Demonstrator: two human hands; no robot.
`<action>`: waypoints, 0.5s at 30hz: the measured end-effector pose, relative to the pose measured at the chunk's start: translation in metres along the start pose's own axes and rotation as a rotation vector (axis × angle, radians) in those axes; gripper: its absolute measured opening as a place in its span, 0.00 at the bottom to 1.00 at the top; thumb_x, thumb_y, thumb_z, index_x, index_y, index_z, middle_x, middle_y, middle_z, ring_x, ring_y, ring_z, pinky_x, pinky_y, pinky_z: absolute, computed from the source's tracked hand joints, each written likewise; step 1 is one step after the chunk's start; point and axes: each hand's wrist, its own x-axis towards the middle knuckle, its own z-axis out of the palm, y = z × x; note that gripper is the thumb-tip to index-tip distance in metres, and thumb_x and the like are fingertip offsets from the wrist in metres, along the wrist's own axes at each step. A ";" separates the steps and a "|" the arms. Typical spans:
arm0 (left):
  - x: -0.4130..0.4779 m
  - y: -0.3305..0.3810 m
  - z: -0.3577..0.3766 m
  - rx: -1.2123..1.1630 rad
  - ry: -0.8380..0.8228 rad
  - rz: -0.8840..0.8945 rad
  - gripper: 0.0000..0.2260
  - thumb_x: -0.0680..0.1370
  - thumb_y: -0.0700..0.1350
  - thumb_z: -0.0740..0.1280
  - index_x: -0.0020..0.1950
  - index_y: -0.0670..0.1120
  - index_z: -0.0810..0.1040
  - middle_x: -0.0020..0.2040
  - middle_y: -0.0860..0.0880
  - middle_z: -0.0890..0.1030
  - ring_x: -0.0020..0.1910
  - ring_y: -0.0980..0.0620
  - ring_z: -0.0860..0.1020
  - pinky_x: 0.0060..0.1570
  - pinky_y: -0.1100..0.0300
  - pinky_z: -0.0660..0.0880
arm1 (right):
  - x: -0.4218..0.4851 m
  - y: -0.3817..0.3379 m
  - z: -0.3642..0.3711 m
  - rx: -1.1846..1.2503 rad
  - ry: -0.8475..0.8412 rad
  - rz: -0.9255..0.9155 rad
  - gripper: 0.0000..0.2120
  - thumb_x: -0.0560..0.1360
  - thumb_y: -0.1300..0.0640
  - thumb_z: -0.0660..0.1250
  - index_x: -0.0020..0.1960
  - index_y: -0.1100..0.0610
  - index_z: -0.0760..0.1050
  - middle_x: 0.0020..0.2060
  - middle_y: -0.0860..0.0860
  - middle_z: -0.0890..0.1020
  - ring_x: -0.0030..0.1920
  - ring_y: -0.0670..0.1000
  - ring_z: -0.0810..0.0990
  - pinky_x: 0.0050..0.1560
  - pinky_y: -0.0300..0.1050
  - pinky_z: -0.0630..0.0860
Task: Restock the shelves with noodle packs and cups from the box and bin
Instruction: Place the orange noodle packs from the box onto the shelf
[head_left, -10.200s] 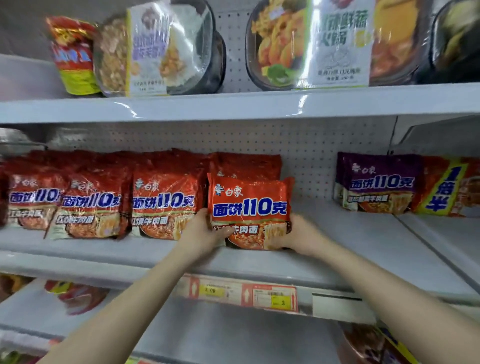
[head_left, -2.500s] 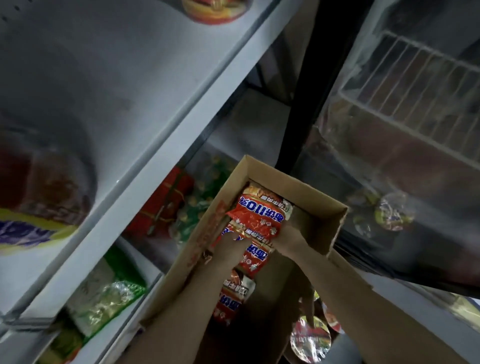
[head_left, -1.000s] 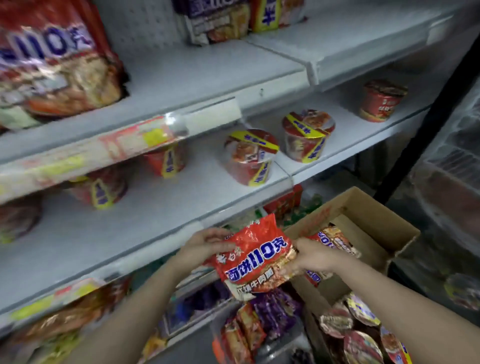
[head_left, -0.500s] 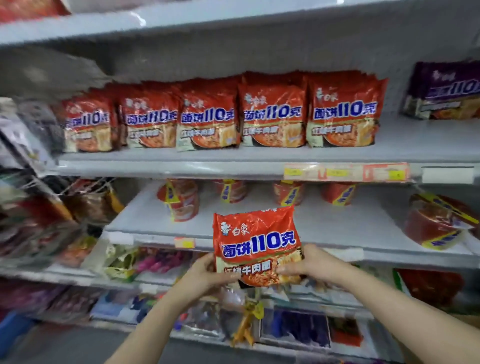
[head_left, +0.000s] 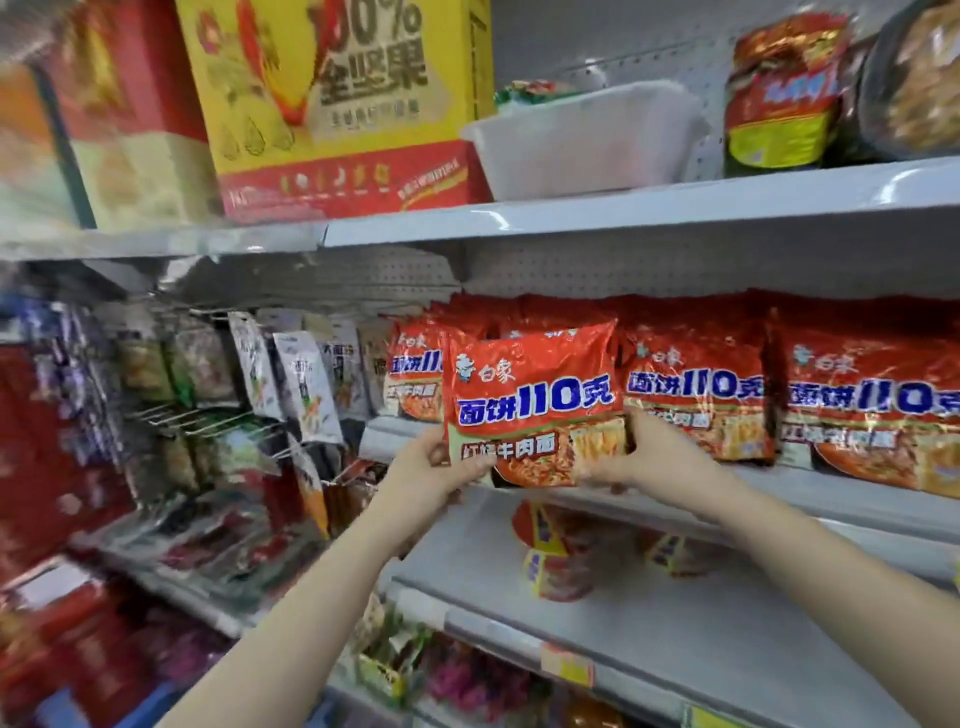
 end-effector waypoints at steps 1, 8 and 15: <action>0.015 0.001 -0.007 0.019 0.017 0.022 0.14 0.74 0.46 0.75 0.58 0.49 0.79 0.50 0.56 0.86 0.50 0.58 0.83 0.50 0.58 0.80 | 0.017 -0.003 0.003 -0.043 0.039 0.013 0.24 0.65 0.51 0.80 0.56 0.49 0.73 0.49 0.46 0.83 0.43 0.40 0.83 0.45 0.40 0.81; 0.105 -0.017 -0.022 0.347 0.047 0.139 0.20 0.73 0.53 0.75 0.62 0.54 0.74 0.55 0.59 0.82 0.54 0.60 0.79 0.59 0.54 0.76 | 0.074 -0.002 0.019 -0.222 0.266 0.149 0.22 0.69 0.46 0.77 0.54 0.50 0.68 0.46 0.44 0.77 0.40 0.40 0.74 0.37 0.34 0.69; 0.150 -0.045 0.004 0.846 0.046 0.291 0.42 0.73 0.65 0.69 0.79 0.50 0.54 0.67 0.45 0.76 0.67 0.42 0.72 0.67 0.45 0.69 | 0.083 0.020 0.041 -0.397 0.519 0.286 0.36 0.62 0.41 0.79 0.63 0.51 0.68 0.53 0.47 0.78 0.53 0.49 0.79 0.57 0.50 0.79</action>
